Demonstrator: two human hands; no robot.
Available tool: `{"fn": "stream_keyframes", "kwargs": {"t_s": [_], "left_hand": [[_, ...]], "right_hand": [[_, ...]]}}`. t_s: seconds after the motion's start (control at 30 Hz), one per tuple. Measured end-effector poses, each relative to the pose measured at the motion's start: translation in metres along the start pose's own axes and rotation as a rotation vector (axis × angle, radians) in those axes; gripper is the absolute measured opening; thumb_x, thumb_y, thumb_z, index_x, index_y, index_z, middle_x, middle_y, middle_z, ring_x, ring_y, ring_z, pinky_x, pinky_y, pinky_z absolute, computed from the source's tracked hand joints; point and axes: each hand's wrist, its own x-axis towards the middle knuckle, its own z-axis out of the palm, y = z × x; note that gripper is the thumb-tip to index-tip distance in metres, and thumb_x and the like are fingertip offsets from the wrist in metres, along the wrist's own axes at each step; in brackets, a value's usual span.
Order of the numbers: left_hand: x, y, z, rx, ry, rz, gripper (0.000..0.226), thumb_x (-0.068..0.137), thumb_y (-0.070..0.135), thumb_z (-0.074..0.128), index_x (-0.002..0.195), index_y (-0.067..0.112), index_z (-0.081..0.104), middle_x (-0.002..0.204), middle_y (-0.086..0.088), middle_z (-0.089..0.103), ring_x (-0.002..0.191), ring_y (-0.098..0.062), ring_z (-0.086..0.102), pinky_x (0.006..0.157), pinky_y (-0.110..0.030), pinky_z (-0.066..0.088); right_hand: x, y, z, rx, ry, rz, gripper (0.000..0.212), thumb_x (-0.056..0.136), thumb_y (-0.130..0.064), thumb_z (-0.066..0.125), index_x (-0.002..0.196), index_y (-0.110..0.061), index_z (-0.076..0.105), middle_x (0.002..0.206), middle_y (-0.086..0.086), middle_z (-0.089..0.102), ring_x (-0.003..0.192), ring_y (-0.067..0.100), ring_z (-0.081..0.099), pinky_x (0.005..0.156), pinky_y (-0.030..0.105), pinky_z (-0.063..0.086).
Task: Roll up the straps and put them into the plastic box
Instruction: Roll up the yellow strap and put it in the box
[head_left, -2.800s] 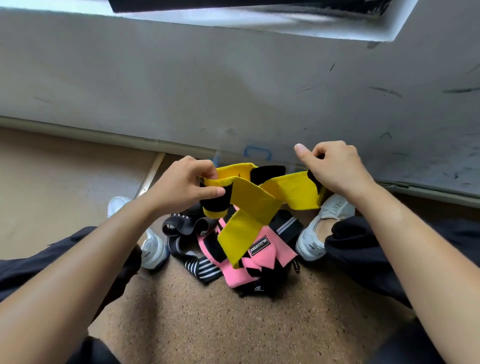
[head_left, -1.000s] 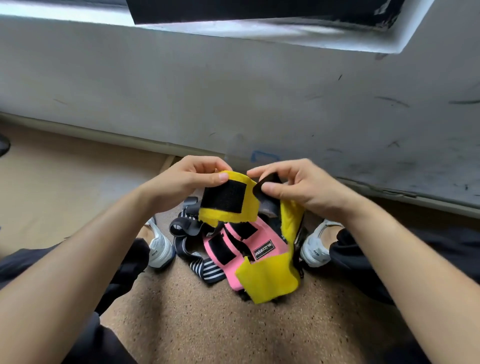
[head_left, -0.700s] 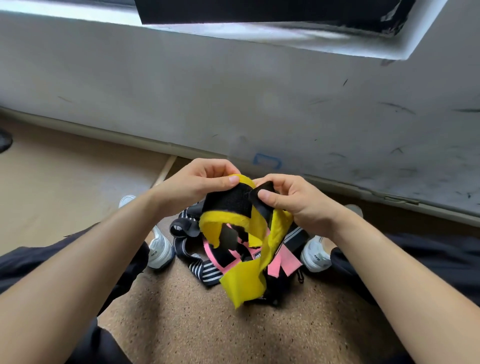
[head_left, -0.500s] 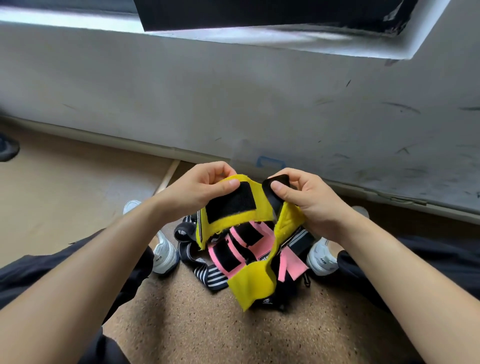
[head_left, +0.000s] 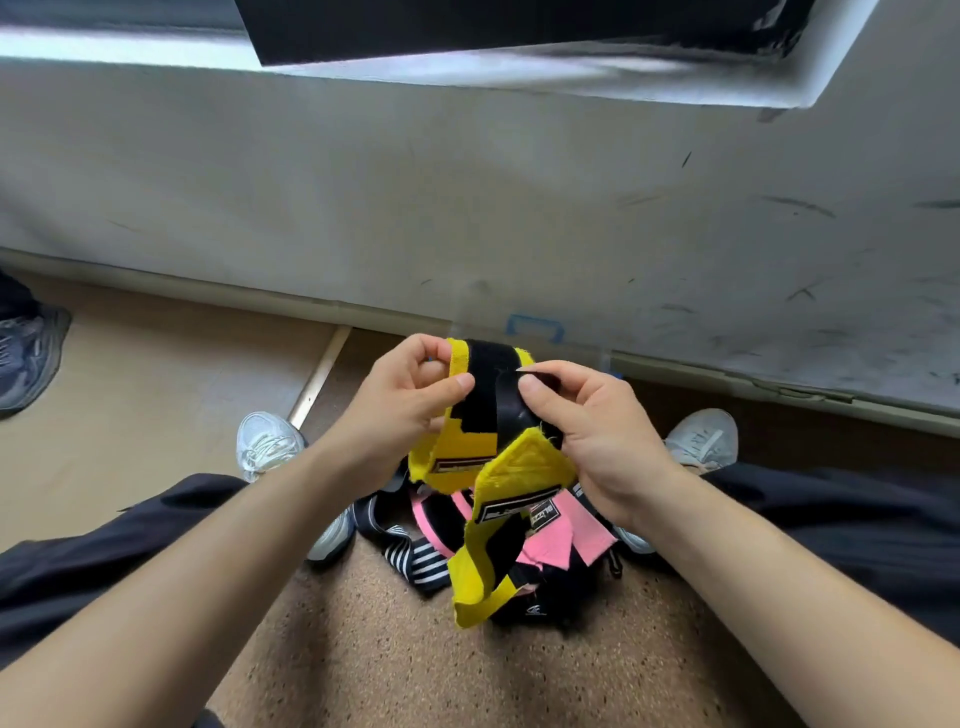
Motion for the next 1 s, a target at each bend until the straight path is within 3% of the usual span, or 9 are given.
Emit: {"fn": "stream_keyframes", "kwargs": {"t_s": [0.07,0.17,0.27,0.33,0.43,0.57,0.7,0.8,1.0], "left_hand": [[-0.006,-0.001,0.009,-0.040,-0.022,-0.025,0.015,0.101,0.006,0.060,0.114,0.009,0.055,0.102,-0.013,0.073,0.095,-0.029,0.069,0.086,-0.055,0.050],[-0.012,-0.004,0.020,-0.096,-0.059,-0.020,0.013,0.102,0.005,0.058,0.113,0.009,0.053,0.101,-0.008,0.076,0.095,-0.025,0.073,0.092,-0.052,0.055],[-0.014,-0.006,0.026,-0.075,-0.060,-0.018,0.009,0.102,0.007,0.058,0.108,0.013,0.055,0.090,-0.002,0.073,0.084,-0.020,0.069,0.081,-0.046,0.056],[-0.015,-0.006,0.028,-0.071,-0.064,-0.025,0.009,0.102,0.009,0.060,0.104,0.015,0.054,0.078,0.000,0.060,0.067,-0.015,0.053,0.068,-0.038,0.047],[-0.016,-0.004,0.030,-0.102,-0.075,-0.035,0.018,0.096,0.014,0.067,0.107,0.014,0.052,0.085,-0.013,0.046,0.074,-0.029,0.037,0.066,-0.040,0.037],[-0.020,-0.001,0.036,-0.156,-0.070,-0.031,0.021,0.092,0.017,0.068,0.104,0.015,0.052,0.091,-0.013,0.053,0.082,-0.033,0.042,0.074,-0.051,0.038],[-0.022,-0.001,0.039,-0.142,-0.066,-0.015,0.011,0.101,0.009,0.060,0.106,0.013,0.051,0.082,0.003,0.069,0.079,-0.020,0.063,0.073,-0.045,0.054],[-0.023,0.000,0.042,-0.155,-0.046,-0.019,0.016,0.098,0.013,0.066,0.107,0.013,0.052,0.088,-0.004,0.063,0.085,-0.029,0.051,0.076,-0.049,0.046],[-0.022,0.002,0.048,-0.153,0.000,-0.014,0.013,0.100,0.005,0.060,0.103,0.015,0.052,0.075,0.002,0.055,0.062,-0.009,0.047,0.065,-0.031,0.046]], "right_hand": [[-0.003,0.001,0.003,-0.068,0.074,-0.122,0.013,0.095,-0.007,0.068,0.097,-0.017,0.076,0.088,0.002,0.079,0.086,0.014,0.073,0.078,0.028,0.058],[-0.005,0.002,0.004,-0.212,0.152,-0.263,0.011,0.092,-0.010,0.074,0.093,-0.021,0.076,0.086,0.003,0.078,0.083,0.011,0.072,0.078,0.028,0.059],[-0.005,0.000,0.000,-0.376,0.217,-0.391,0.007,0.091,-0.014,0.076,0.092,-0.021,0.075,0.080,-0.005,0.073,0.077,0.002,0.066,0.073,0.019,0.053],[-0.004,-0.001,-0.002,-0.424,0.244,-0.446,0.011,0.091,-0.014,0.077,0.090,-0.024,0.073,0.078,-0.009,0.070,0.073,-0.001,0.064,0.070,0.015,0.049],[-0.002,0.003,-0.004,-0.454,0.269,-0.496,0.020,0.090,-0.014,0.078,0.089,-0.032,0.070,0.079,-0.011,0.068,0.071,-0.001,0.061,0.070,0.015,0.046],[-0.001,0.008,-0.004,-0.511,0.321,-0.558,0.017,0.090,-0.017,0.077,0.091,-0.031,0.069,0.082,-0.008,0.068,0.074,0.002,0.062,0.071,0.017,0.048],[0.000,0.008,-0.004,-0.498,0.328,-0.572,0.010,0.092,-0.018,0.075,0.093,-0.026,0.070,0.084,-0.004,0.069,0.078,0.007,0.064,0.073,0.019,0.049],[-0.001,0.007,-0.003,-0.535,0.330,-0.584,0.008,0.093,-0.019,0.074,0.094,-0.026,0.070,0.086,-0.005,0.069,0.081,0.008,0.065,0.074,0.019,0.050],[0.003,0.006,-0.003,-0.599,0.357,-0.636,0.004,0.093,-0.020,0.073,0.096,-0.017,0.073,0.088,-0.003,0.068,0.083,0.010,0.066,0.073,0.019,0.051]]}}
